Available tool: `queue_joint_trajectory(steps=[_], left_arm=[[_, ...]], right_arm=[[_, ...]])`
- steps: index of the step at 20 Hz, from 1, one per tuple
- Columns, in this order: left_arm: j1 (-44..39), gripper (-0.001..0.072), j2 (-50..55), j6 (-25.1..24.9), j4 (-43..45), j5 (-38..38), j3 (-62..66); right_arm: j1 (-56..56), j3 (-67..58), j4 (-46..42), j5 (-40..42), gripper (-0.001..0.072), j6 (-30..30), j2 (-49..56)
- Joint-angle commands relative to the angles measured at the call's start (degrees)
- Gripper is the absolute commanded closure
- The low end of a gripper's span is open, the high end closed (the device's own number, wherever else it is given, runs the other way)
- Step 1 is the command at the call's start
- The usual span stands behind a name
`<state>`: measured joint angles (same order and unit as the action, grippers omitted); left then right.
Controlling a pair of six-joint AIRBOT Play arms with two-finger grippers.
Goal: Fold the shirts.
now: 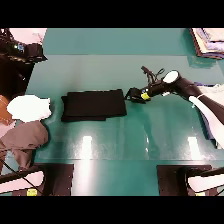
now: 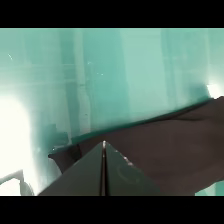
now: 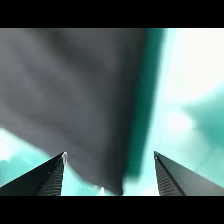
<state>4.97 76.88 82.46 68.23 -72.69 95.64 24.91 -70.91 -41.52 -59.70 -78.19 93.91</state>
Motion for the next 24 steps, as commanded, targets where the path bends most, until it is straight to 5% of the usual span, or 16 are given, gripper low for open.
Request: queue_joint_trajectory(steps=[1, 5, 8, 9, 16, 24], left_arm=[[0.00, 0.0682, -0.04, -0.09, -0.59, 0.15, 0.07], [0.00, 0.0682, -0.04, -0.39, -1.20, -0.02, 0.07], [0.00, 0.0682, -0.04, -0.46, -1.73, -0.44, 0.07], [0.00, 0.0683, -0.04, -0.44, -1.81, -0.57, 0.07], [-7.72, 0.0682, -0.04, -0.46, -1.14, 0.13, 0.07], [-15.10, 0.0683, -0.04, -0.22, -1.42, 2.45, 0.07]], right_arm=[[0.59, 0.44, 11.21, 1.20, 0.0085, 4.79, 5.62], [6.05, -8.52, 13.92, -0.87, 0.0128, 4.79, 14.14], [8.74, -14.34, 12.94, -1.27, 0.0597, 4.83, 17.14], [8.96, -15.34, 12.15, -0.57, 0.0691, 5.18, 16.98], [-1.03, -12.28, -0.44, 1.88, 0.0692, 0.83, 3.65], [-38.18, 1.79, -2.14, 4.76, 0.0692, 0.50, -18.86]])
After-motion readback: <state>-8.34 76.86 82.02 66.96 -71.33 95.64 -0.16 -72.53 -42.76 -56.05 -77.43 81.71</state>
